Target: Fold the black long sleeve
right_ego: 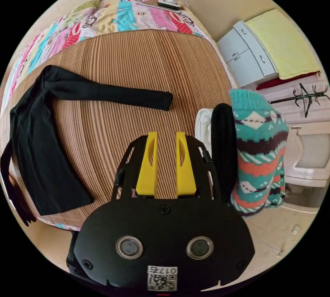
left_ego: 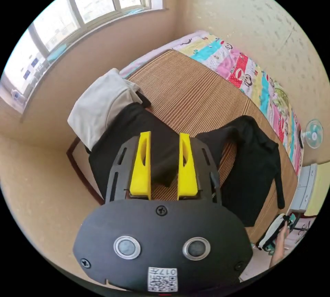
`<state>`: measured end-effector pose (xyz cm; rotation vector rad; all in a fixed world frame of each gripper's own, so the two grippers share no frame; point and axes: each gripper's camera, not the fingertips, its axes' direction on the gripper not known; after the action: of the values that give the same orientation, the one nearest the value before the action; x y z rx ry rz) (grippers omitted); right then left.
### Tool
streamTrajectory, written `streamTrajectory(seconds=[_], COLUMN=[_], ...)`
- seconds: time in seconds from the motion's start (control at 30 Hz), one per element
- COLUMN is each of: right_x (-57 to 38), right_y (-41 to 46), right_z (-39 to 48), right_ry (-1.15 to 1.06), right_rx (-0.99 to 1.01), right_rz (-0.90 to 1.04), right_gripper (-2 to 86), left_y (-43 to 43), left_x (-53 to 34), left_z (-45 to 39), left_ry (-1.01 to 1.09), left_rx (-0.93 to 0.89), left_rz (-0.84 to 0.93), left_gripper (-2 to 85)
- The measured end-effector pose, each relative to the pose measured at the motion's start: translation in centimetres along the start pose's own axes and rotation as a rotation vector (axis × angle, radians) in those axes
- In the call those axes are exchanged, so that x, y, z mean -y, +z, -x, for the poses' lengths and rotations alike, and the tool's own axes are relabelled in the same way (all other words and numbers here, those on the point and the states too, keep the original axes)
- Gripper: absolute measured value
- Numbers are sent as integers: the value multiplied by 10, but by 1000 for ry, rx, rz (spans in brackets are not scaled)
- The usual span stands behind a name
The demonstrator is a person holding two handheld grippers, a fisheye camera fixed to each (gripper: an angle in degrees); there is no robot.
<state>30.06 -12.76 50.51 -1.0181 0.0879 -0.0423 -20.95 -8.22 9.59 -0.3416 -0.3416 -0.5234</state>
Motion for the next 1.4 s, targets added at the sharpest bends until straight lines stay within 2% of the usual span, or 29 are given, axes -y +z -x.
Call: streamTrajectory(seconds=[0.03,0.1,0.2,0.27,0.37,0.4,0.47,0.53,0.67,0.77,0.83,0.9,0.97,1.03,1.1,1.3,1.37,1.4], right_x=[-9,-21,-29,-30,-49,-61,-79,-111,-157,-150,-119,-84,-44,9,46,141,169,183], right_y=[9,23,44,56,68,70,77,88,101,68,45,51,69,92,109,170,161,145], right_z=[25,65,118,139,154,150,137,114,90,66,57,63,80,116,141,176,168,154], right_ry=[-81,-214,-355,-428,-579,-626,-632,-616,-625,-487,-386,-357,-379,-500,-546,-394,-358,-307], right_rx=[109,276,392,388,207,175,162,163,49,109,273,425,592,843,969,1099,1111,1091], right_rz=[13,48,86,122,106,91,117,204,342,220,77,61,101,180,259,509,440,304], right_gripper=[98,109,114,114,111,97,75,55,45,32,29,32,38,50,62,88,89,89], left_y=[11,68,139,168,205,198,199,199,191,174,166,167,174,177,182,239,252,256], left_x=[-8,-43,-88,-105,-129,-139,-156,-170,-210,-198,-177,-145,-115,-86,-62,-65,-71,-72], left_z=[-6,-44,-92,-111,-117,-115,-109,-91,-27,29,63,96,109,126,153,199,205,208], left_ry=[38,216,414,513,631,714,802,750,590,361,199,28,-51,-194,-467,-1027,-1104,-1109], left_rx=[-41,-115,-170,-141,34,77,70,51,-64,-113,-164,-198,-241,-343,-554,-777,-831,-820], left_rz=[28,198,388,451,538,454,516,615,774,695,597,457,386,293,178,194,185,180], left_gripper=[133,126,135,136,126,114,79,49,50,57,60,87,97,104,121,138,133,135])
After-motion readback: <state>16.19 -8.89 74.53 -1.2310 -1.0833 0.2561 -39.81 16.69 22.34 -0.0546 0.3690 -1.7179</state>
